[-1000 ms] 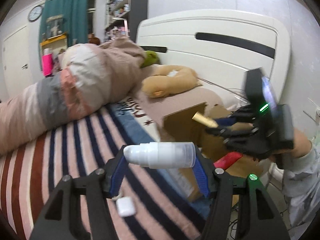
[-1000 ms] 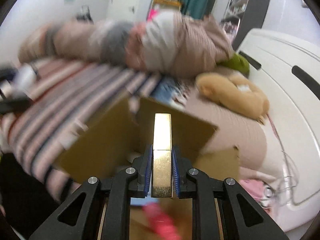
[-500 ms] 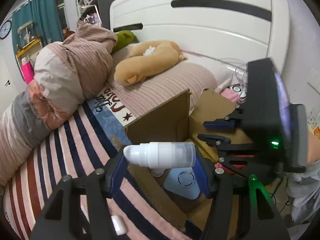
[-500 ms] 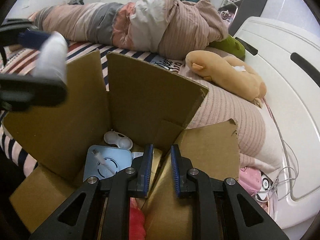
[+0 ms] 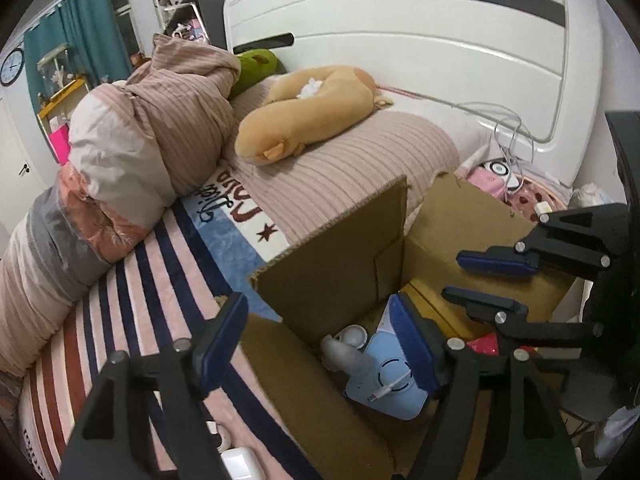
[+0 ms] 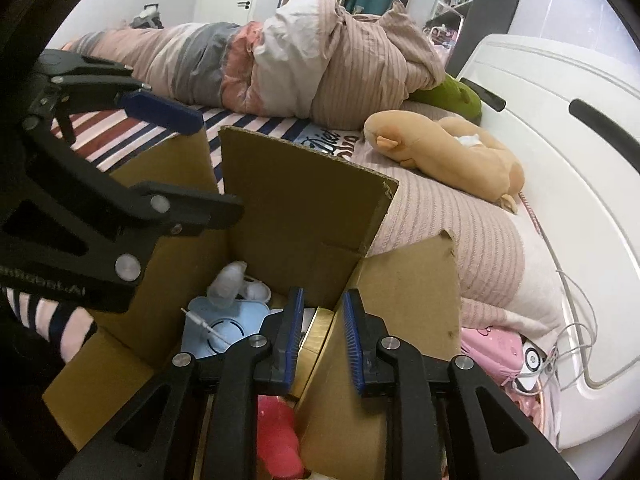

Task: Organize rigid objects
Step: 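Lower the gold item and white tube into the cardboard box and release both, then grasp the white earbud case with the right gripper while the left gripper grasps the tape roll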

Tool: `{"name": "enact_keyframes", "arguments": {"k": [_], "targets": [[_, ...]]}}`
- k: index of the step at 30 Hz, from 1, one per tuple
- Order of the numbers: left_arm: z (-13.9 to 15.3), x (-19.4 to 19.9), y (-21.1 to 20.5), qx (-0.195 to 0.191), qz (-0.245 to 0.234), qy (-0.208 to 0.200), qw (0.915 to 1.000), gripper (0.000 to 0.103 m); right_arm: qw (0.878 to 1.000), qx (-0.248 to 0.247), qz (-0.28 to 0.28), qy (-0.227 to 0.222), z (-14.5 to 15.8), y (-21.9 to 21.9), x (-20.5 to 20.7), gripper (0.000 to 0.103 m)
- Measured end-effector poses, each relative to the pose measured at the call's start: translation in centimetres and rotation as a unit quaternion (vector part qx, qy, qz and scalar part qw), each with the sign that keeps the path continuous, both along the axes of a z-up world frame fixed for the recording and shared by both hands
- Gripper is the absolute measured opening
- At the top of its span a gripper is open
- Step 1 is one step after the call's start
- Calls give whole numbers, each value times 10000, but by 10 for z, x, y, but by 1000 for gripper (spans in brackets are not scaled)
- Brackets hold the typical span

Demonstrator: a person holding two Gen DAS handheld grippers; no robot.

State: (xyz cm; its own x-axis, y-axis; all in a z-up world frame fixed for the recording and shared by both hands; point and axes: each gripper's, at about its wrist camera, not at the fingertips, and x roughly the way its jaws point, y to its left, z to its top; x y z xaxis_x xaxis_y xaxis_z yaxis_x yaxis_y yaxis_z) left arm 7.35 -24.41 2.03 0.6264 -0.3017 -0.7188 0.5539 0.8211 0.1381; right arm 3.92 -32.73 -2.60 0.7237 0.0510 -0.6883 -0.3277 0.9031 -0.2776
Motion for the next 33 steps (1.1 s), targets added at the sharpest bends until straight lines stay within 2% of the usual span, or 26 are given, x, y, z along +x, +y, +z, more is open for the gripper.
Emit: {"name": "enact_keyframes", "arguments": {"k": [6, 10, 14, 18, 22, 29, 33], "targets": [[24, -18, 41, -448, 212, -244, 9985, 71, 9995, 146, 149, -246, 20, 14, -13, 18], [32, -32, 87, -703, 572, -342, 9953, 75, 9964, 546, 463, -450, 40, 36, -29, 21], [24, -43, 145, -813, 1108, -403, 9897, 80, 9867, 1168, 1026, -468, 54, 74, -45, 23], [-2, -48, 196, -920, 1551, -232, 9833, 80, 9733, 1676, 1559, -198, 52, 115, -50, 28], [-37, -52, 231, -960, 1823, -107, 9785, 80, 9607, 1986, 1926, 210, 31, 156, -46, 31], [-99, -38, 272, -1116, 2090, 330, 9710, 80, 9676, 1809, 1485, 944, -45, 193, -12, 43], [-123, -22, 278, -1211, 2039, 531, 9700, 80, 9731, 1537, 1080, 1334, -96, 204, 12, 60]]}}
